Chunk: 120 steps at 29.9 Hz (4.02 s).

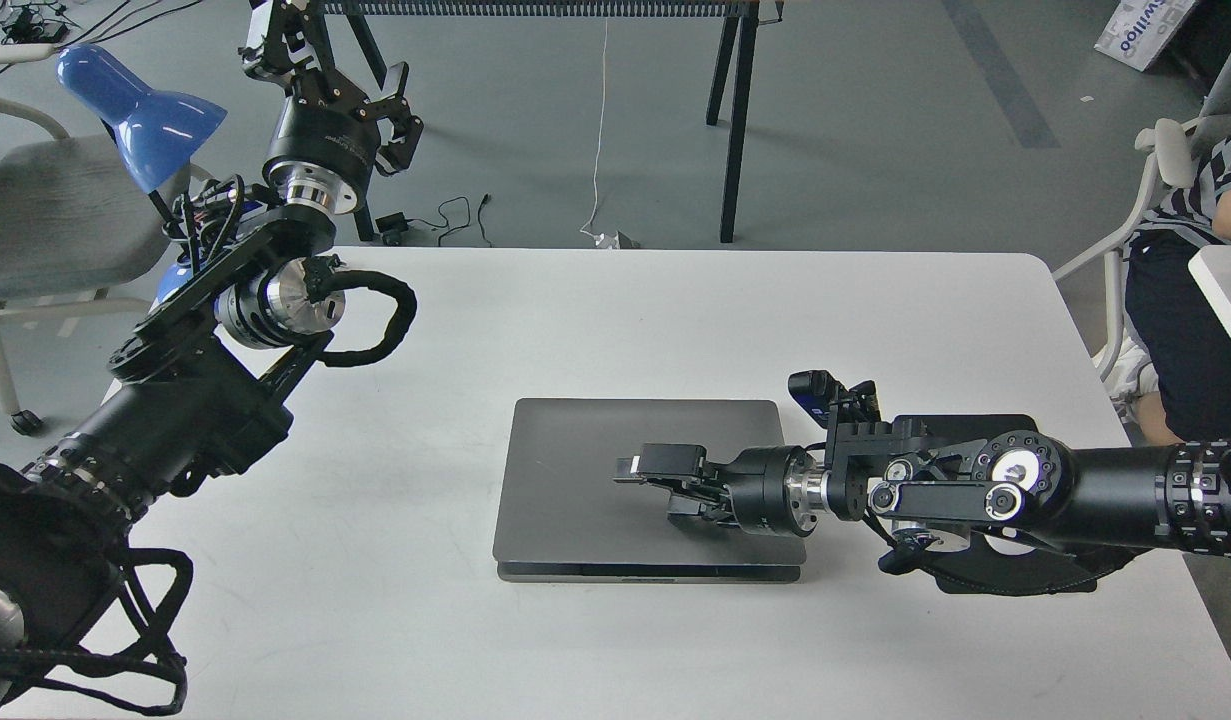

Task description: Close notebook with right arm

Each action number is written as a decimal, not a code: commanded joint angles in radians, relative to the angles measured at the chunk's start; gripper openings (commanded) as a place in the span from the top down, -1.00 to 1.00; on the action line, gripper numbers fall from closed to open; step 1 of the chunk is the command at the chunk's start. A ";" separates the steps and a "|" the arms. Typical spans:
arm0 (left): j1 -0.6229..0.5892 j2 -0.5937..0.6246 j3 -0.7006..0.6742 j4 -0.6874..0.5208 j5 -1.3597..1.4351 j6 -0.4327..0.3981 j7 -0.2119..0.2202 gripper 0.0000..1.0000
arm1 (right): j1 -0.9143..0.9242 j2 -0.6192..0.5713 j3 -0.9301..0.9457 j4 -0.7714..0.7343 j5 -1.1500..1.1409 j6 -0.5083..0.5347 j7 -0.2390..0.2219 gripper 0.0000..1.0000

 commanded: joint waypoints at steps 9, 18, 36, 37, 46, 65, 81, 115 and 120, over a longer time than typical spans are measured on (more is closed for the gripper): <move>0.000 0.000 0.000 0.000 -0.001 0.000 0.000 -1.00 | -0.031 0.001 -0.044 -0.020 -0.017 -0.006 0.000 -1.00; 0.000 0.000 0.000 0.000 0.001 0.000 0.000 -1.00 | -0.042 0.034 -0.036 -0.067 -0.012 -0.005 0.002 -1.00; 0.000 0.000 0.000 0.000 -0.001 0.000 0.000 -1.00 | 0.153 -0.054 0.382 -0.122 0.003 -0.005 0.000 -1.00; 0.000 0.000 0.000 0.000 -0.001 0.000 0.000 -1.00 | 0.152 -0.061 0.424 -0.144 0.003 -0.008 0.000 -1.00; 0.000 0.000 0.000 0.000 -0.001 0.000 0.000 -1.00 | 0.090 -0.049 0.832 -0.391 0.130 -0.049 -0.002 -1.00; 0.000 -0.002 0.000 -0.001 -0.001 0.000 0.000 -1.00 | -0.091 -0.049 1.090 -0.439 0.396 0.098 0.014 -1.00; 0.000 -0.002 0.000 -0.001 -0.001 0.000 0.000 -1.00 | -0.151 0.012 1.257 -0.482 0.402 0.029 0.011 -1.00; 0.000 -0.002 0.000 -0.001 -0.001 0.000 0.000 -1.00 | -0.155 0.083 1.259 -0.463 0.405 -0.006 0.018 -1.00; 0.000 -0.002 0.000 -0.001 -0.001 0.000 0.000 -1.00 | -0.155 0.084 1.259 -0.463 0.405 -0.006 0.018 -1.00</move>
